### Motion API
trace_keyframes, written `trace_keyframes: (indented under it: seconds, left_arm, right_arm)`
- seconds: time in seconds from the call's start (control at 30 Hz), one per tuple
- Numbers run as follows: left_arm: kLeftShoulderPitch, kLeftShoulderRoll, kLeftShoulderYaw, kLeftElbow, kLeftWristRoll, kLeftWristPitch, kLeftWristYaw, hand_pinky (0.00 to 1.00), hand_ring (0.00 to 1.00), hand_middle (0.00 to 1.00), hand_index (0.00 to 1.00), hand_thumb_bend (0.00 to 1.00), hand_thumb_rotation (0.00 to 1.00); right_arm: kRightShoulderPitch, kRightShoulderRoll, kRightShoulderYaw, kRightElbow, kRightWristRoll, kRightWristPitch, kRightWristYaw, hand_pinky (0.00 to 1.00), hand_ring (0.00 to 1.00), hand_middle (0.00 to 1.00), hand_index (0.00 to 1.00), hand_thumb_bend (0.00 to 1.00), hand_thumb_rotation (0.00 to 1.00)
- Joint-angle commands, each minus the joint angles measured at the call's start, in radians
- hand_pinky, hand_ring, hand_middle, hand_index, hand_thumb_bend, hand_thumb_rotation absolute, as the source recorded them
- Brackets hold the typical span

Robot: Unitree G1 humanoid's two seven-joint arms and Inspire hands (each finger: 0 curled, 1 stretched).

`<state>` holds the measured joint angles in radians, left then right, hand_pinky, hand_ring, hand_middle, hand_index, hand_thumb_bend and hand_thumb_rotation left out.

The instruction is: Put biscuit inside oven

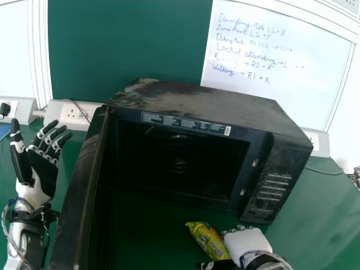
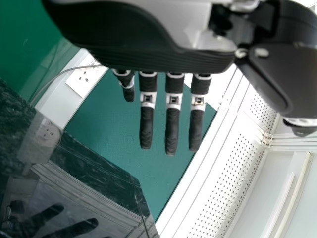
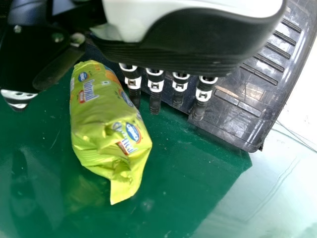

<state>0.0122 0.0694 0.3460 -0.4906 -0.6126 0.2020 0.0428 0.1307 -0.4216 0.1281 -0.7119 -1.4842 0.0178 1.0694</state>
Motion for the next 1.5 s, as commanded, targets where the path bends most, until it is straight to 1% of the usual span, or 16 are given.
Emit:
trace_keyframes:
  seconds: [0.0,0.17,0.3,0.5,0.73,0.93,1.03,1.13,1.2,1.23,1.27,1.37,1.47]
  left_arm:
    - [-0.017,0.002,-0.002,-0.009,-0.013,0.013,0.007,0.66,0.63,0.62,0.62,0.83,0.48]
    - [-0.017,0.003,0.0,-0.004,-0.013,0.012,0.004,0.66,0.62,0.61,0.62,0.85,0.47]
    - [-0.014,0.007,0.003,0.0,-0.018,0.009,-0.008,0.67,0.63,0.62,0.62,0.85,0.47]
    - [-0.009,0.01,0.002,-0.003,-0.017,0.003,-0.013,0.67,0.64,0.63,0.63,0.85,0.49]
    - [-0.006,0.006,0.002,-0.016,-0.034,0.011,-0.002,0.66,0.63,0.63,0.64,0.84,0.49]
    - [-0.008,0.014,0.004,-0.019,-0.04,0.018,0.004,0.66,0.64,0.63,0.63,0.84,0.48]
    - [-0.009,0.016,0.004,-0.019,-0.041,0.019,0.006,0.66,0.63,0.63,0.63,0.84,0.49]
    - [-0.008,0.016,0.002,-0.017,-0.036,0.014,0.003,0.66,0.63,0.63,0.63,0.84,0.49]
    - [-0.008,0.015,0.002,-0.015,-0.037,0.01,-0.002,0.66,0.63,0.63,0.64,0.84,0.49]
    - [-0.008,0.015,0.002,-0.015,-0.039,0.009,-0.003,0.66,0.63,0.63,0.64,0.84,0.48]
    - [-0.008,0.015,0.003,-0.014,-0.04,0.009,-0.004,0.66,0.63,0.63,0.64,0.85,0.48]
    - [-0.009,0.014,0.005,-0.015,-0.044,0.014,0.001,0.66,0.63,0.63,0.63,0.85,0.48]
    - [-0.006,0.016,0.003,-0.018,-0.037,0.013,0.002,0.67,0.64,0.63,0.64,0.85,0.48]
  right_arm:
    - [-0.008,0.01,0.011,0.022,-0.006,-0.003,-0.013,0.96,0.96,0.96,0.94,1.0,0.39]
    - [-0.009,0.019,0.016,0.048,-0.001,0.004,-0.032,0.97,0.97,0.96,0.92,1.0,0.39]
    - [-0.01,0.014,0.022,0.063,-0.011,-0.004,-0.049,0.99,0.97,0.96,0.92,1.0,0.39]
    - [-0.01,0.008,0.047,0.077,-0.067,-0.016,-0.064,1.0,0.98,0.97,0.92,1.0,0.38]
    - [0.005,0.013,0.081,0.093,-0.152,-0.025,-0.124,1.0,0.97,0.96,0.91,1.0,0.38]
    - [0.009,0.014,0.126,0.116,-0.251,-0.032,-0.138,1.0,0.97,0.98,0.93,0.91,0.39]
    - [0.025,0.023,0.142,0.125,-0.288,-0.018,-0.181,1.0,0.96,0.96,0.92,0.85,0.43]
    - [0.038,0.025,0.159,0.137,-0.329,-0.012,-0.215,1.0,0.95,0.96,0.91,0.79,0.41]
    - [0.044,0.026,0.17,0.147,-0.363,-0.006,-0.241,1.0,0.94,0.95,0.91,0.75,0.45]
    - [0.048,0.027,0.175,0.151,-0.378,-0.004,-0.252,1.0,0.94,0.95,0.91,0.73,0.45]
    - [0.051,0.029,0.178,0.155,-0.388,-0.001,-0.26,1.0,0.94,0.95,0.91,0.75,0.43]
    - [0.055,0.029,0.185,0.163,-0.407,0.0,-0.276,1.0,0.94,0.95,0.91,0.71,0.45]
    - [0.059,0.024,0.19,0.166,-0.421,0.0,-0.29,1.0,0.94,0.95,0.91,0.71,0.44]
